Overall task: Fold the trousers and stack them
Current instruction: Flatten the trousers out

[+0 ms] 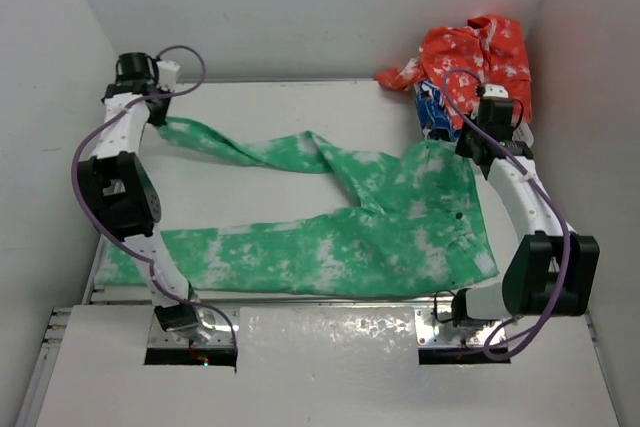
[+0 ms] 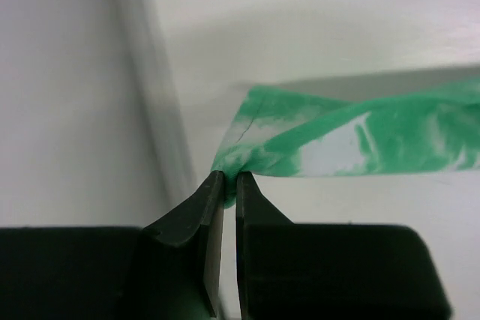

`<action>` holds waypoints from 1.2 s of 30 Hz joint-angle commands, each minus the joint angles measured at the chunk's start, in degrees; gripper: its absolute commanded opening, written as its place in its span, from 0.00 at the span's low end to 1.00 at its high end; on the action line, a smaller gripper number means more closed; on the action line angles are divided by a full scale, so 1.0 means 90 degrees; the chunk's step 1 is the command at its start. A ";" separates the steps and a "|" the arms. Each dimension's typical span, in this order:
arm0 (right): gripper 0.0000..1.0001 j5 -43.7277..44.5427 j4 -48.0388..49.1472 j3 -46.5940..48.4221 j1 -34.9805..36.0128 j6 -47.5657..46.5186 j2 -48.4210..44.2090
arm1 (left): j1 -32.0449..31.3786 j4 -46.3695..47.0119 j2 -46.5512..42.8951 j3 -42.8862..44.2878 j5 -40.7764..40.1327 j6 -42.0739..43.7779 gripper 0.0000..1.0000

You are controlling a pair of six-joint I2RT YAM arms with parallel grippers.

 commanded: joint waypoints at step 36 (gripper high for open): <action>0.00 -0.0390 0.0150 -0.0116 -0.0089 0.0127 -0.0440 | 0.2676 -0.1886 0.0145 -0.0125 0.0989 0.0868 0.41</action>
